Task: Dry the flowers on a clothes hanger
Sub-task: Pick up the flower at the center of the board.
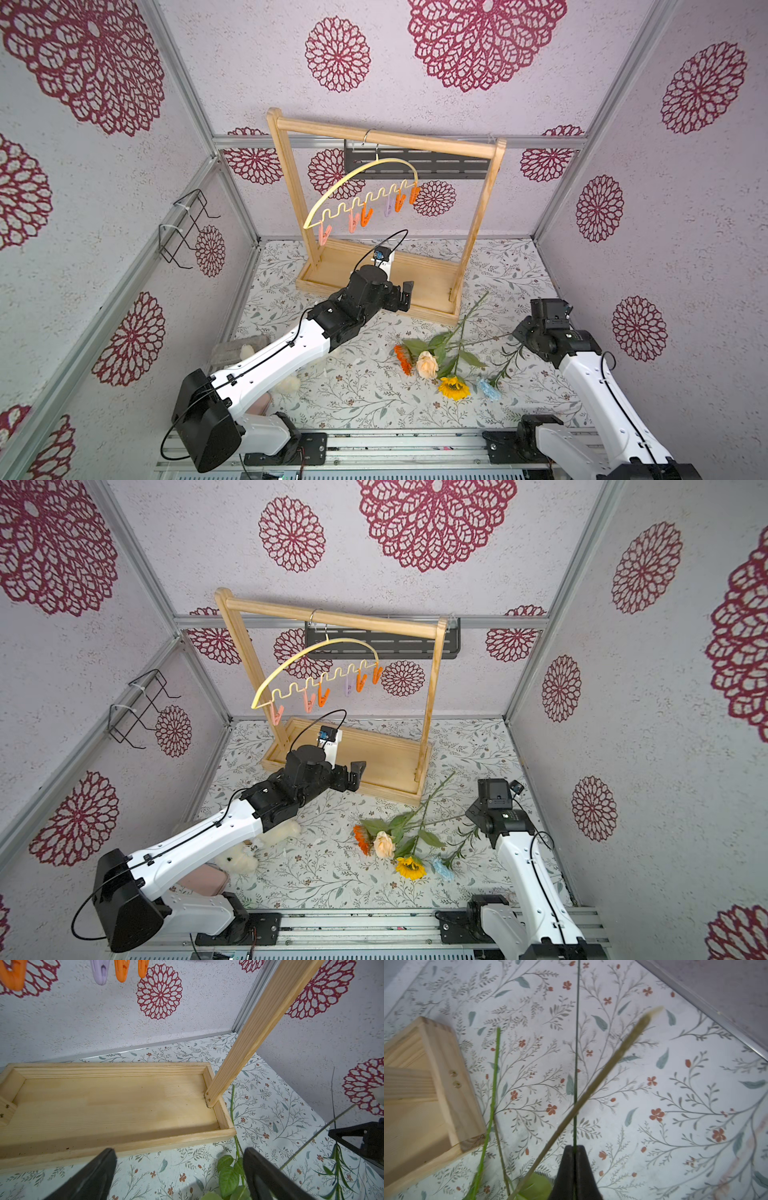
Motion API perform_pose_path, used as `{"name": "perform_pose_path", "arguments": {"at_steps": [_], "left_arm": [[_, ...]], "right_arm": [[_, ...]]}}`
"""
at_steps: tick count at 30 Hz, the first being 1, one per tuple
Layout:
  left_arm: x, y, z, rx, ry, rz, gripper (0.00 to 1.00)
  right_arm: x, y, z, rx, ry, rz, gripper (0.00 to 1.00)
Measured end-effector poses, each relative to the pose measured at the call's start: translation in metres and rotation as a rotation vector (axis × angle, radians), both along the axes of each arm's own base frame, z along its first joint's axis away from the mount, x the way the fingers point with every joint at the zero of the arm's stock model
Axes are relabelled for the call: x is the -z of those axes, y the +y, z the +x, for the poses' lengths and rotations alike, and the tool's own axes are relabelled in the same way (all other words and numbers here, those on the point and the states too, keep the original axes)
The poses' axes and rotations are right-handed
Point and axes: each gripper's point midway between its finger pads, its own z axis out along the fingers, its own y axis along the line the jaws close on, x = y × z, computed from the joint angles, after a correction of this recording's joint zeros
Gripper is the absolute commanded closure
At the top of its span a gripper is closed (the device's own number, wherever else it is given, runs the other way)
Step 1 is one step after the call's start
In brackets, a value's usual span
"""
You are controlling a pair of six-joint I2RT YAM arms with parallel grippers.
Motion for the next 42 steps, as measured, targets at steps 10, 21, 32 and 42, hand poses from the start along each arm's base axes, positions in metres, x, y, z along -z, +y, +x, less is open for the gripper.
{"name": "perform_pose_path", "arguments": {"at_steps": [10, 21, 32, 42], "left_arm": [[-0.002, 0.0, 0.001, -0.002, -0.011, 0.005, 0.02], [-0.005, 0.002, 0.005, -0.018, -0.03, 0.028, 0.01], [-0.1, 0.003, -0.01, 0.084, -0.156, -0.228, 0.0], [-0.123, -0.029, -0.043, 0.348, -0.177, -0.32, 0.01]], "right_arm": [[-0.041, -0.05, -0.006, 0.21, -0.089, -0.08, 1.0], [-0.121, -0.024, 0.063, -0.084, -0.366, -0.087, 1.0], [-0.191, 0.12, 0.069, -0.789, -0.793, 0.073, 1.0], [-0.246, 0.157, -0.014, -1.132, -1.219, -0.107, 1.0]]}}
